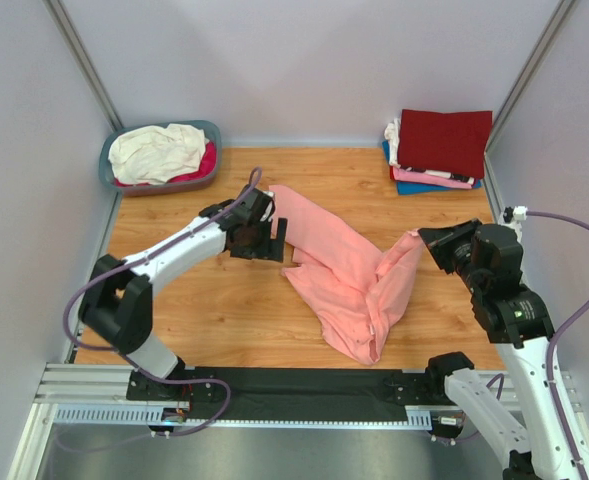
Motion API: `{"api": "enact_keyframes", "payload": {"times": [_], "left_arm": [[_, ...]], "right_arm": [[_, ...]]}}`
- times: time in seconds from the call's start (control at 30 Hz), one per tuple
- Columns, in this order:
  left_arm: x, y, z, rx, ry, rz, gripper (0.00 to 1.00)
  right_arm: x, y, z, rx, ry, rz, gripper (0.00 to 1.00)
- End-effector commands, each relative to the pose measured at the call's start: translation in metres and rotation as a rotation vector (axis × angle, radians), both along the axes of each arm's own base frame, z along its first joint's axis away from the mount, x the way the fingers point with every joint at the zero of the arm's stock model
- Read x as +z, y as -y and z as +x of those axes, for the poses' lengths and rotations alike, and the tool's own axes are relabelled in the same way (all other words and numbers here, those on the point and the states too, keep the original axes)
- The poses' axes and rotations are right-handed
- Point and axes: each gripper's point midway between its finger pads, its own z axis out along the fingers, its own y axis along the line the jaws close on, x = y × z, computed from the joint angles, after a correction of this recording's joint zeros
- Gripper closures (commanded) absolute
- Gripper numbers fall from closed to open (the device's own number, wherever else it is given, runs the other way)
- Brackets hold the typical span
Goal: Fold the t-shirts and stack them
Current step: Move the tshirt to the center of the board, then flatten the tshirt out
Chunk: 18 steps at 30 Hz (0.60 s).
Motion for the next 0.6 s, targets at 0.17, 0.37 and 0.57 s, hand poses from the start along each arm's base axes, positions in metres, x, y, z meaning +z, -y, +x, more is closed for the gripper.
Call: {"api": "enact_keyframes", "payload": {"times": [0.17,0.37,0.57], "left_arm": [[-0.032,0.055,0.082,0.150,0.032,-0.144,0.09],[-0.058,0.051,0.110,0.270,0.020,-0.121,0.11],[-0.065,0.054,0.135,0.318,0.037,-0.172,0.43]], "right_arm": [[-0.004,-0.003,0.007,0.046,0.037,-0.055,0.99],[-0.015,-0.015,0.006,0.123,0.011,-0.062,1.00],[-0.021,-0.016,0.006,0.140,0.002,-0.083,1.00]]}}
